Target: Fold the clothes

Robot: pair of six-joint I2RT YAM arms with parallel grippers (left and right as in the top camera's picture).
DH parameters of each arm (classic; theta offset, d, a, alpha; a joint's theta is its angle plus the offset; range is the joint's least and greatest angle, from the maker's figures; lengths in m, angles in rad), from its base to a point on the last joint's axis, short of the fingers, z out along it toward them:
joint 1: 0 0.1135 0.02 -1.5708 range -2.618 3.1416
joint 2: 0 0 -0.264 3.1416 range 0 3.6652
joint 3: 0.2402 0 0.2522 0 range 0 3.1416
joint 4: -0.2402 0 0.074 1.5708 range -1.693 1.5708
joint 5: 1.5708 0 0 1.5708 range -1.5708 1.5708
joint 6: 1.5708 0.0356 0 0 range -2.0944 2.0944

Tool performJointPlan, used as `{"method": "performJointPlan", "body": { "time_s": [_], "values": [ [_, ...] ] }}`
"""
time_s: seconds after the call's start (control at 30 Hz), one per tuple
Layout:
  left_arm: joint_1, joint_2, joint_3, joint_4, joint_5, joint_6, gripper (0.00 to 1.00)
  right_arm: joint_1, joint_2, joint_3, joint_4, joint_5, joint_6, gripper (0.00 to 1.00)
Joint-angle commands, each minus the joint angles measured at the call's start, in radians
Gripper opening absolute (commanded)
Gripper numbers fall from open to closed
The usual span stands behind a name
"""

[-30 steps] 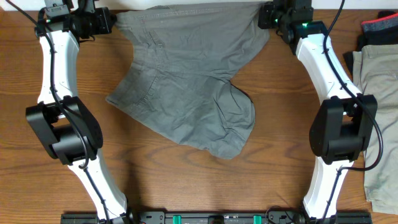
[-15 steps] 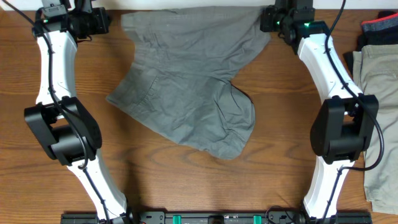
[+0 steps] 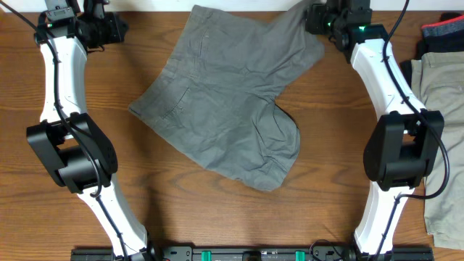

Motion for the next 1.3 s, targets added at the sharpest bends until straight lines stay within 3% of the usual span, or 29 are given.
{"method": "performJointPlan", "body": {
  "time_s": [0.0, 0.13, 0.47, 0.7, 0.93, 1.1, 1.17, 1.27],
  "values": [
    [0.002, -0.030, 0.007, -0.049, -0.005, 0.014, 0.22, -0.029, -0.036, 0.018, -0.046, 0.017, 0.002, 0.68],
    [0.009, -0.030, 0.007, -0.156, -0.005, 0.013, 0.37, -0.066, -0.053, 0.018, -0.210, 0.004, 0.002, 0.68],
    [0.010, -0.030, -0.030, -0.441, -0.006, 0.085, 0.37, -0.057, -0.064, -0.025, -0.763, -0.261, -0.053, 0.56],
    [0.002, -0.029, -0.167, -0.460, -0.007, 0.085, 0.40, 0.053, -0.062, -0.240, -0.735, -0.305, -0.045, 0.56],
    [-0.040, -0.029, -0.297, -0.425, 0.000, 0.085, 0.40, 0.069, -0.062, -0.443, -0.598, -0.358, 0.039, 0.45],
    [-0.074, -0.029, -0.376, -0.359, -0.008, 0.084, 0.40, 0.076, -0.062, -0.502, -0.537, -0.484, -0.012, 0.40],
    [-0.080, -0.029, -0.397, -0.345, -0.020, 0.084, 0.40, 0.084, -0.062, -0.502, -0.537, -0.517, -0.042, 0.30],
    [-0.084, -0.029, -0.413, -0.340, -0.062, 0.084, 0.40, 0.078, -0.068, -0.499, -0.542, -0.489, -0.059, 0.03]
  ]
}}
